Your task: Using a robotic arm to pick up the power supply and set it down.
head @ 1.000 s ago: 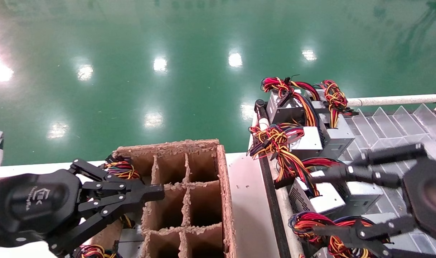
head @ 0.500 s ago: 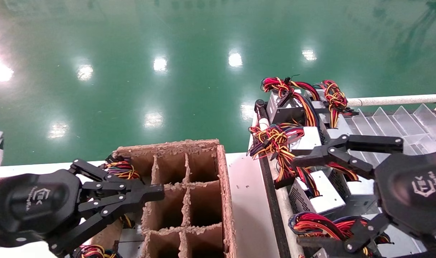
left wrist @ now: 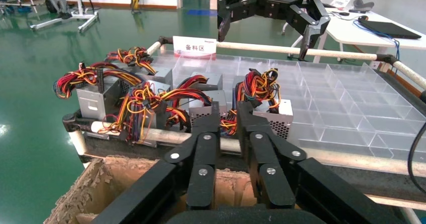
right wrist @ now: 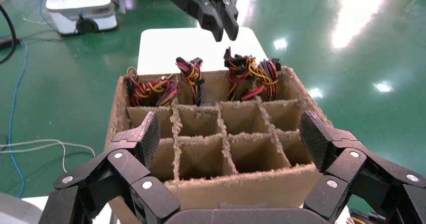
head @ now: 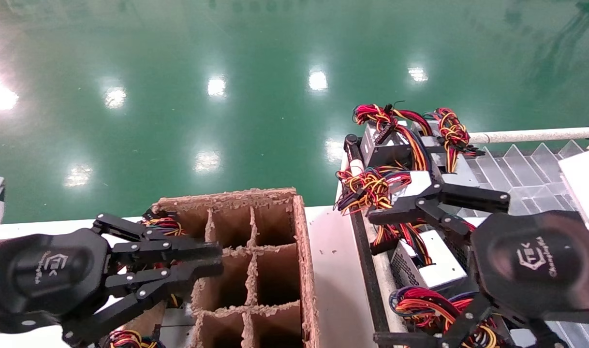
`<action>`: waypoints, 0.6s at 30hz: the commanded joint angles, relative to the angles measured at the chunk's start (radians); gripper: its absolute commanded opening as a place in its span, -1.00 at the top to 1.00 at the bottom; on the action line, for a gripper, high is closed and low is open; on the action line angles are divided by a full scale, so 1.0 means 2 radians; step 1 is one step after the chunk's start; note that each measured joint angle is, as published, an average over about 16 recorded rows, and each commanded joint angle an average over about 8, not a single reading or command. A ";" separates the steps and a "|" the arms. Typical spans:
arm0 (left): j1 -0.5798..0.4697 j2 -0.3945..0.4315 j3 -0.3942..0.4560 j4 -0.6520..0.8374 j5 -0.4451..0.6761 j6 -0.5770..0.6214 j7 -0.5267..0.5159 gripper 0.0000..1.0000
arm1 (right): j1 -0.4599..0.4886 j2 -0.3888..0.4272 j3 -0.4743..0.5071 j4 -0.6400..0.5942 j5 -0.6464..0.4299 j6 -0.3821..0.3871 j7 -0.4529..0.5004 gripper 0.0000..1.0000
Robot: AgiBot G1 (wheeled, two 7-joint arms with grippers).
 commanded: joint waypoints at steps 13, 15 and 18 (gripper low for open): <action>0.000 0.000 0.000 0.000 0.000 0.000 0.000 -1.00 | -0.113 -0.043 0.110 -0.009 -0.007 -0.002 -0.007 -1.00; 0.000 0.000 0.000 0.000 0.000 0.000 0.000 -1.00 | -0.129 -0.049 0.126 -0.011 -0.008 -0.002 -0.008 -1.00; 0.000 0.000 0.000 0.000 0.000 0.000 0.000 -1.00 | -0.152 -0.057 0.148 -0.013 -0.009 -0.002 -0.010 -1.00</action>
